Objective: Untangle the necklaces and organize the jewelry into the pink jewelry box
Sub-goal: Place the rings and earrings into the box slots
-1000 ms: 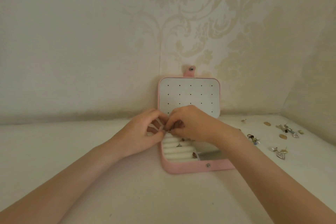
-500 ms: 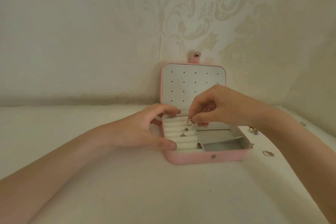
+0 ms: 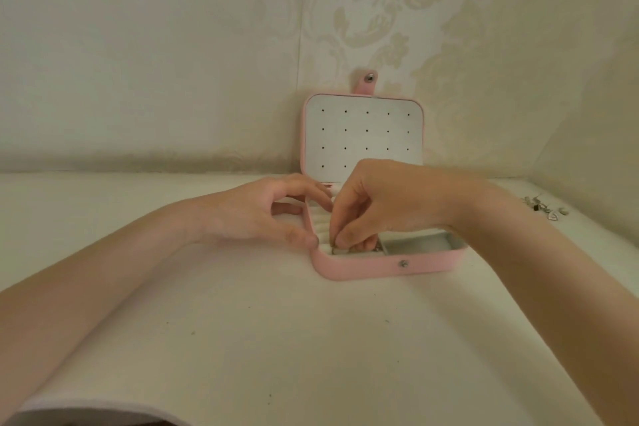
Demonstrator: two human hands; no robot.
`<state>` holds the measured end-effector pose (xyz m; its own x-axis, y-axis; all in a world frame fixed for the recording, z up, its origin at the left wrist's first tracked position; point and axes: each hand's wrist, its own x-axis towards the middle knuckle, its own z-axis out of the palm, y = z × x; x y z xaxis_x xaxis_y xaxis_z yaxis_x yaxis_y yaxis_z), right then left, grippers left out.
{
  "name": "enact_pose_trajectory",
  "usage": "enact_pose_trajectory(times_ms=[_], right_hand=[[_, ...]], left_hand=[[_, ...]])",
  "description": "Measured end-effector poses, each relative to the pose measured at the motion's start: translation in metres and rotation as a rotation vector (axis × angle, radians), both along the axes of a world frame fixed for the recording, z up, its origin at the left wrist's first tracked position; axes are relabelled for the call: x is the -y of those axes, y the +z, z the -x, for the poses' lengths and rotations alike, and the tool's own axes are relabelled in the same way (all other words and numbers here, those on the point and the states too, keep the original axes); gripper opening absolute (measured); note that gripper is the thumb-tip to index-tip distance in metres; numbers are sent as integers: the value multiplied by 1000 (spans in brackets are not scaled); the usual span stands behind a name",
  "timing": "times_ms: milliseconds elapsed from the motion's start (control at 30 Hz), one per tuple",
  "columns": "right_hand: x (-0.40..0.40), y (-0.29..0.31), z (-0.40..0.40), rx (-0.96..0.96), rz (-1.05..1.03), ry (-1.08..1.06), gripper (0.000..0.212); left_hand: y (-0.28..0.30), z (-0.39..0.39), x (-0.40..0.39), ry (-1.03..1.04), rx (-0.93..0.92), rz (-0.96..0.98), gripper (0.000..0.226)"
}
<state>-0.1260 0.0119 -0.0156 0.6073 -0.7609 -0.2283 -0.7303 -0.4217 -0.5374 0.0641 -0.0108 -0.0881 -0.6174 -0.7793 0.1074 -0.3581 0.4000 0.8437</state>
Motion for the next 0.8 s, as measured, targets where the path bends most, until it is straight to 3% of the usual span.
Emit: enact_pose_trajectory(times_ms=[233, 533, 800], right_hand=[[-3, -3, -4, -5, 74, -2, 2], [5, -7, 3, 180, -161, -39, 14], [5, -6, 3, 129, -174, -34, 7]], left_hand=[[0, 0, 2, -14, 12, 12, 54], [-1, -1, 3, -31, 4, -2, 52], [-1, -1, 4, -18, 7, -14, 62]])
